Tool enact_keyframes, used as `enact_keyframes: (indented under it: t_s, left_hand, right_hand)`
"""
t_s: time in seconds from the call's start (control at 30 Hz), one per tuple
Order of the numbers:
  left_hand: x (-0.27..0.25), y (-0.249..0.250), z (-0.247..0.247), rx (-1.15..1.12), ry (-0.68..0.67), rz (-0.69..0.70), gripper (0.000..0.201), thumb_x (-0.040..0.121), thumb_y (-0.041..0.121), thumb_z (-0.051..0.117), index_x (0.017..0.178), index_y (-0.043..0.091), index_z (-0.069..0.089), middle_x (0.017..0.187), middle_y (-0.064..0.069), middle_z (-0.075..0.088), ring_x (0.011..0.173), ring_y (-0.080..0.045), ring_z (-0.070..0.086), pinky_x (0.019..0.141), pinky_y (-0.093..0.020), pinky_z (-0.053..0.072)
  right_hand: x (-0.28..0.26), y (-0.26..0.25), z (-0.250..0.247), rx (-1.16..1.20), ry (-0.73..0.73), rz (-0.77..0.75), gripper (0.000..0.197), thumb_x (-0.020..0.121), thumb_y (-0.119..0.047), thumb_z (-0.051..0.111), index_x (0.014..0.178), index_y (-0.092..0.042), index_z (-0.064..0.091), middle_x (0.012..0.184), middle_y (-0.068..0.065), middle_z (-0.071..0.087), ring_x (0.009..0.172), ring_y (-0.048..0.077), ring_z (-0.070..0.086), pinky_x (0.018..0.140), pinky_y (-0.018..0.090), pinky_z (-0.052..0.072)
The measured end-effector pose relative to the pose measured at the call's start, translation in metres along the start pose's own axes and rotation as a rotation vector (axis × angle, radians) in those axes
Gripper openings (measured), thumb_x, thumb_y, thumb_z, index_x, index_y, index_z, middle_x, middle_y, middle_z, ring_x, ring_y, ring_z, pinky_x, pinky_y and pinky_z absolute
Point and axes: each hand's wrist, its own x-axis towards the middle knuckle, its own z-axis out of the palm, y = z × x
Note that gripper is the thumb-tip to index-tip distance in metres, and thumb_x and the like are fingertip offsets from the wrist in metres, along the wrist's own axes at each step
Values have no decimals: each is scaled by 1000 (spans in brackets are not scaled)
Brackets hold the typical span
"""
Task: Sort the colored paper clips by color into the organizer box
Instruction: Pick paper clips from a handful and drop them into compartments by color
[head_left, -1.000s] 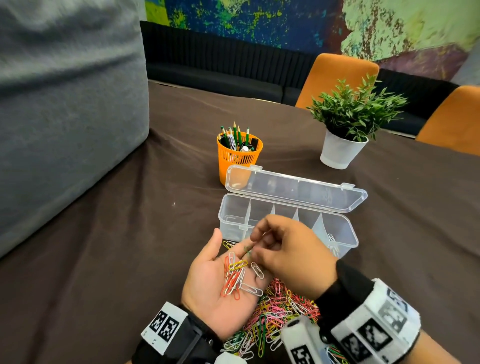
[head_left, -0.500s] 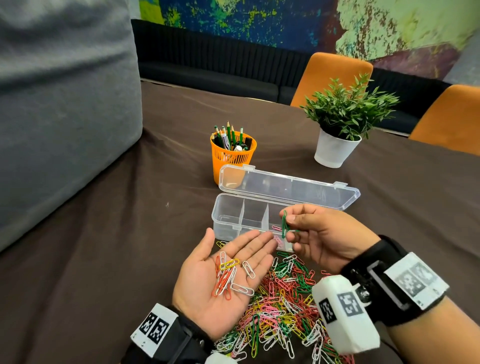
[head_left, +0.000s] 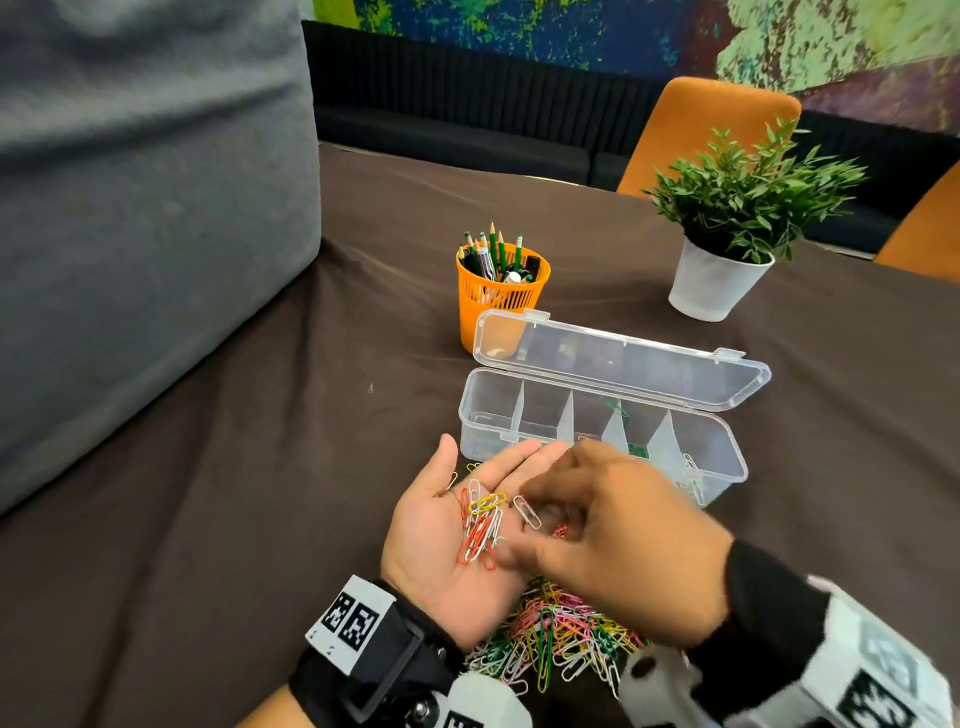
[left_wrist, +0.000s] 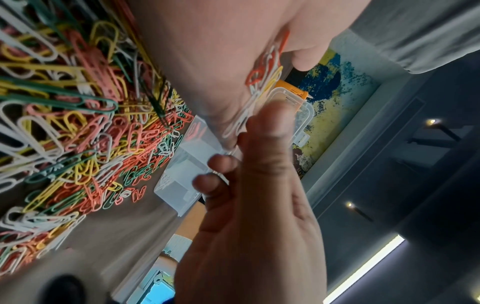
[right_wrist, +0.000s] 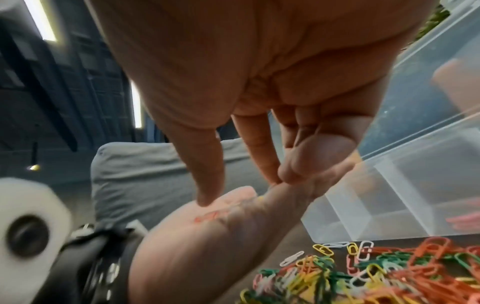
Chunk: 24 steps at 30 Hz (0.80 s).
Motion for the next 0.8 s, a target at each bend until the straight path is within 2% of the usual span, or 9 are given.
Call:
enact_keyframes:
  t_s: [0.07, 0.13, 0.2, 0.27, 0.43, 0.53, 0.6, 0.7, 0.8]
  left_hand:
    - [0, 1, -1, 7, 6, 2, 80, 99, 59, 35, 138, -9, 49, 139, -27, 54, 119, -44, 61, 84, -53, 58]
    - [1, 0, -3, 17, 6, -1, 79, 99, 59, 33, 139, -7, 47, 139, -25, 56, 124, -43, 57, 93, -56, 54]
    - [2, -2, -3, 18, 11, 2, 78, 99, 58, 32, 138, -8, 48, 137, -26, 56, 123, -45, 58, 91, -57, 55]
    - [2, -4, -2, 2, -4, -2, 77, 100, 56, 34, 137, -10, 47, 137, -29, 55, 120, -47, 59, 85, -57, 57]
    - [4, -7, -5, 1, 5, 10, 77, 98, 54, 41, 139, -12, 45, 137, -33, 53, 127, -44, 54, 111, -53, 39]
    - [5, -6, -5, -10, 4, 9, 78, 98, 56, 39, 137, -11, 47, 137, -32, 53, 127, -45, 54, 109, -58, 37]
    - [5, -5, -5, -17, 5, 5, 78, 98, 57, 38, 137, -10, 48, 137, -32, 53, 128, -46, 53, 105, -61, 35]
    - [6, -5, -7, -7, 1, -7, 79, 98, 57, 38, 136, -11, 50, 138, -32, 53, 128, -46, 53, 105, -62, 35]
    - [7, -6, -7, 9, 19, -33, 79, 97, 57, 39, 130, -13, 55, 138, -32, 53, 128, -46, 53, 106, -62, 34]
  right_hand:
    - [-6, -4, 12, 0, -30, 1, 42, 78, -61, 62, 101, -27, 69, 97, -15, 44, 84, 1, 49, 81, 22, 43]
    - [-6, -3, 21, 47, 12, -4, 27, 85, -47, 65, 104, -29, 70, 98, -12, 43, 88, 3, 48, 84, 18, 41]
    - [-5, -1, 26, 95, 45, 16, 21, 87, -41, 65, 106, -33, 70, 98, -12, 46, 90, 3, 46, 80, 10, 35]
    - [-4, 3, 29, 108, 81, 30, 15, 87, -38, 65, 101, -33, 69, 96, -12, 51, 90, 5, 48, 78, 14, 37]
    - [-5, 11, 25, 107, 166, 55, 8, 87, -30, 61, 92, -33, 57, 82, -13, 60, 79, 4, 53, 74, 22, 45]
    - [2, 39, 3, 117, 358, 155, 6, 86, -23, 65, 88, -29, 65, 73, -17, 63, 71, 2, 58, 65, 11, 42]
    - [9, 71, -20, 27, 469, 294, 3, 86, -23, 67, 85, -26, 68, 71, -16, 64, 70, 4, 59, 66, 15, 42]
    - [15, 115, -43, -68, 404, 498, 8, 87, -26, 66, 79, -27, 67, 74, -12, 65, 77, 16, 62, 72, 23, 43]
    - [16, 130, -45, -173, 247, 554, 9, 88, -32, 64, 83, -29, 71, 82, -7, 68, 83, 18, 62, 74, 26, 44]
